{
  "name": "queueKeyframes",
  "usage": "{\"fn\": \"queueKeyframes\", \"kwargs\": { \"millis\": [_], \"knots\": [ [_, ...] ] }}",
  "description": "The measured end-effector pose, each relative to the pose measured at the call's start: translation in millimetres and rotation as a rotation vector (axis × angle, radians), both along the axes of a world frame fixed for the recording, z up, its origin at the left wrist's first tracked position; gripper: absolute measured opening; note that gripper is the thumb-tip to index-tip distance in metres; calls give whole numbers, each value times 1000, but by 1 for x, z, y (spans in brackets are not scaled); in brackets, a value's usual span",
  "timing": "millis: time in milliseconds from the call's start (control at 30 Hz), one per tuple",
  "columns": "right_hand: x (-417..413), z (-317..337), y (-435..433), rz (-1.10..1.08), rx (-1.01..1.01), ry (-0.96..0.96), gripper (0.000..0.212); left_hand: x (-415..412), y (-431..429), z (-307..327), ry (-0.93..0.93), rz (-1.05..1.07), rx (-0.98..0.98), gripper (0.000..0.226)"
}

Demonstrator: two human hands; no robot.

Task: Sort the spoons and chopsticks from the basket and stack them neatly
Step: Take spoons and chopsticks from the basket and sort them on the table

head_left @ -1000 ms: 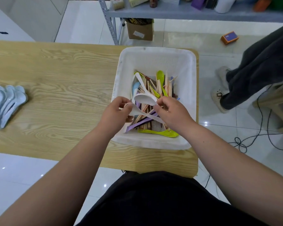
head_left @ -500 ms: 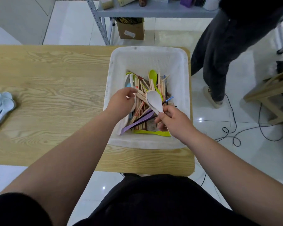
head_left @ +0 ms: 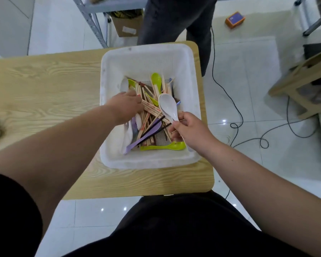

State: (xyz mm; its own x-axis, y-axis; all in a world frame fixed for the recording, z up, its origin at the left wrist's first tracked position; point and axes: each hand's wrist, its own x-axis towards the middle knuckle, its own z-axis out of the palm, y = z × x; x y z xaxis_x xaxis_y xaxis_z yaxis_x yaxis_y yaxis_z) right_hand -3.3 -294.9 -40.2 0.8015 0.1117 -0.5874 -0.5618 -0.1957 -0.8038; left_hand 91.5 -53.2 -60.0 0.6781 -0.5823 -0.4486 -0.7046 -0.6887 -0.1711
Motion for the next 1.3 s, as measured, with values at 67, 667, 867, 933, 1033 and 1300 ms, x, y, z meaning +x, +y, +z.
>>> {"fn": "queueKeyframes", "kwargs": {
  "millis": [67,667,867,933,1033,1300],
  "knots": [
    [3,1,2,6,-3,-19,12,-1,1,3,-36,20,-89,27],
    [-34,31,94,-121,159,-8,20,-132,-7,75,686,1589,-1722,17],
    [-67,34,130,-116,172,6,17,-164,31,57,714,1508,-1695,15],
    [-73,34,139,-84,141,-15,16,-172,41,56,697,1522,-1724,15],
    [-73,37,154,-20,140,-11,17,-179,53,56,660,1555,-1790,17],
    [-67,38,209,297,232,34,34,-206,106,67,390,1672,-1829,17]
  ]
}}
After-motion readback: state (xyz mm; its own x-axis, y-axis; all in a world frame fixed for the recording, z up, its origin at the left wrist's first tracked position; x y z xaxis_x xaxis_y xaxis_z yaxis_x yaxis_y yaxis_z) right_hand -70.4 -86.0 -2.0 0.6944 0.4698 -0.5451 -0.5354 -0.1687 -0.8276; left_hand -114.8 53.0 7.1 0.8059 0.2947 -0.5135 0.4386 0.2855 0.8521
